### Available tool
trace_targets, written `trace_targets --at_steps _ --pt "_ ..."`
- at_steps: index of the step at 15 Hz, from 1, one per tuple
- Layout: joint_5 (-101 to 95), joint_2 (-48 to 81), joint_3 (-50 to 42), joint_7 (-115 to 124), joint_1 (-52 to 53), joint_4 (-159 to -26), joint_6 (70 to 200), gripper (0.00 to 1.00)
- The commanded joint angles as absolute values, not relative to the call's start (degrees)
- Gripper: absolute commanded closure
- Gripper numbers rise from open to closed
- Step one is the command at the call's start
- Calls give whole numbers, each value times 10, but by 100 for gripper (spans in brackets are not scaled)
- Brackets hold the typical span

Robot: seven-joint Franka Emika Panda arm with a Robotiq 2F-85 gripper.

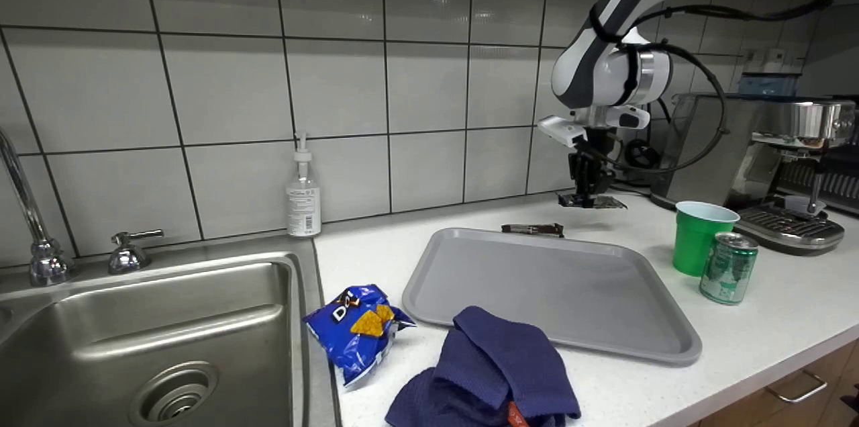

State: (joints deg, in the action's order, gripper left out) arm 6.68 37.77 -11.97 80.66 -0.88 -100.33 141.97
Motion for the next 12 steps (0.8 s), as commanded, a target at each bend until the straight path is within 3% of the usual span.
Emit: trace_targets --at_steps 1,12 --pt "60 321 -108 757 -9 -1077 1441 93" --pt "46 248 -113 695 12 -1196 1472 93"
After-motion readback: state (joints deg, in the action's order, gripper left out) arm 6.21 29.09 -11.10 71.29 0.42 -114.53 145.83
